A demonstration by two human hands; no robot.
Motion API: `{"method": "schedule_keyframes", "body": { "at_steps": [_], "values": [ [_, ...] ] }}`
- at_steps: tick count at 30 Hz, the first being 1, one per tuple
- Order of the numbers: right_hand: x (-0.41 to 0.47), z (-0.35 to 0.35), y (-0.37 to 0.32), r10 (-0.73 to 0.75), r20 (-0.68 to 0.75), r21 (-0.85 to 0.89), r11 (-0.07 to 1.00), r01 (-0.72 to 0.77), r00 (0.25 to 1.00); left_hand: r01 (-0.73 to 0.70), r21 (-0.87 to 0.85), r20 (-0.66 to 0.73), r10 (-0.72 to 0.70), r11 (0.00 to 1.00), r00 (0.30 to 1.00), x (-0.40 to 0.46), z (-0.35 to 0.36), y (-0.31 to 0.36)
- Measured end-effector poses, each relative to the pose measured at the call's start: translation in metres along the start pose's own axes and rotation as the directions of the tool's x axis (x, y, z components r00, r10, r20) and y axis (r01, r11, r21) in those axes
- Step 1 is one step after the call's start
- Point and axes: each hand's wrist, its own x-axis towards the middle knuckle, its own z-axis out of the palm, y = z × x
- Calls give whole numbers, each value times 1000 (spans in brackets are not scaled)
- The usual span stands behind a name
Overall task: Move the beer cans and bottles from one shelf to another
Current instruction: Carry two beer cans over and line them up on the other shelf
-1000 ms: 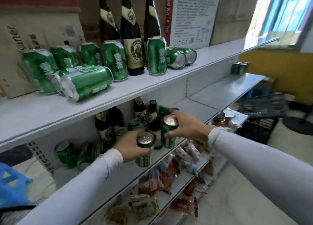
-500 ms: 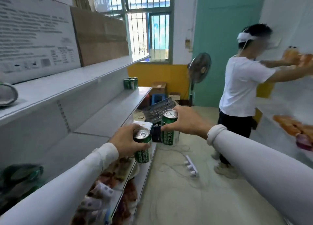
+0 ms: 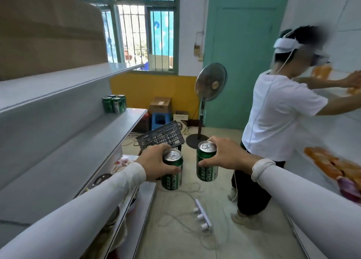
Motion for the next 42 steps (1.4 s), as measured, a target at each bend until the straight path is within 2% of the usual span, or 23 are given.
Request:
{"method": "schedule_keyframes", "body": {
  "at_steps": [7, 14, 18, 23, 28, 33, 42],
  "values": [
    [159, -14, 40, 35, -38, -34, 999, -36, 999, -48, 25, 5, 48, 999, 999, 179, -4, -49],
    [291, -16, 101, 88, -50, 30, 996, -87, 995, -56, 10, 13, 55, 998, 998, 321, 0, -71],
    [377, -1, 144, 66, -7, 46, 997, -66, 998, 3, 29, -6, -3, 1000, 1000, 391, 13, -98],
    [490, 7, 171, -53, 110, 97, 994, 43, 992, 148, 44, -57, -145, 988, 988, 456, 12, -136],
    [596, 30, 153, -206, 156, 154, 971, 182, 966, 290, 36, -147, -281, 956, 948, 490, -16, -179],
    [683, 75, 109, -351, 256, 196, 931, 307, 901, 428, 17, -253, -411, 903, 876, 508, -48, -235],
    [799, 125, 20, -528, 258, 263, 844, 467, 809, 553, -71, -403, -531, 830, 745, 535, -97, -326]
  ]
}}
